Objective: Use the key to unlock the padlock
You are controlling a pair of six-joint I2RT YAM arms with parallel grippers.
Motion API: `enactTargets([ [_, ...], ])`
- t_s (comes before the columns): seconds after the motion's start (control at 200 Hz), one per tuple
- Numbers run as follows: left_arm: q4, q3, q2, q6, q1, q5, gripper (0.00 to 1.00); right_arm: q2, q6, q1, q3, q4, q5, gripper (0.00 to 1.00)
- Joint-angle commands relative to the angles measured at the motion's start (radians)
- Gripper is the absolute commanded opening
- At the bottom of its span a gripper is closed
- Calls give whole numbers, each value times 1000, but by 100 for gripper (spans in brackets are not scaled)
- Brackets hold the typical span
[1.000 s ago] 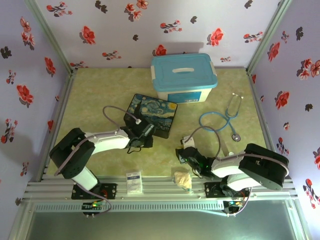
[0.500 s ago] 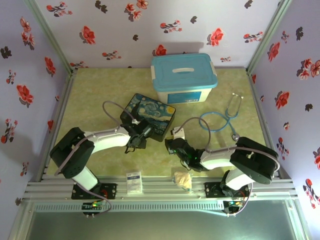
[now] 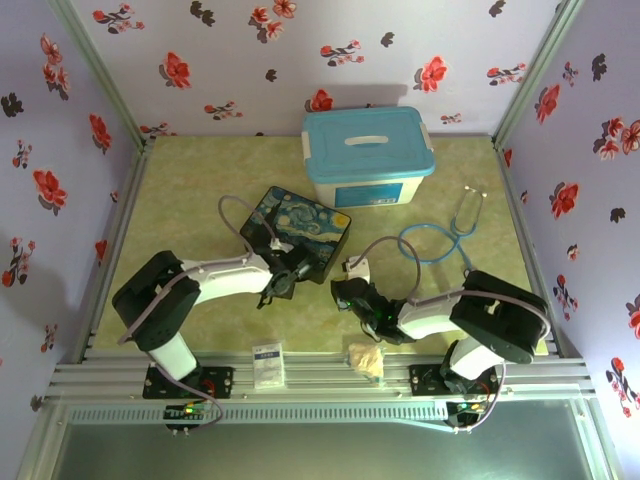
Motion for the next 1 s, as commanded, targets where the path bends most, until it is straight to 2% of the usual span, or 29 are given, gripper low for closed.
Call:
enactTargets([
  [0.0, -73, 23, 38, -33, -39, -23, 32, 16, 25, -4, -2, 32, 2, 32],
  [0.205, -79, 35, 27, -54, -65, -8, 37, 18, 23, -4, -22, 88, -27, 33],
  [0.31, -71, 34, -57, -45, -61, 19, 49, -25, 21, 5, -78, 222, -82, 37],
  [0.38, -43, 17, -138, -28, -37, 62, 56, -64, 63, 6, -76, 188, -83, 42],
  [0.535, 50, -73, -343, 21, 84, 185, 65, -106, 66, 31, 26, -4, -127, 47],
  [0.63, 118, -131, -449, 66, 179, 226, 80, -90, 73, 64, 72, -22, -125, 47],
  [0.79, 172, -119, -499, 151, 370, 331, 82, 16, 96, 112, 193, -27, -166, 47],
  [0.95, 260, -121, -489, 183, 490, 412, 85, 149, 200, 122, 283, 3, -168, 48],
  [0.995, 284, -126, -489, 195, 509, 416, 85, 161, 247, 130, 285, -3, -120, 48],
])
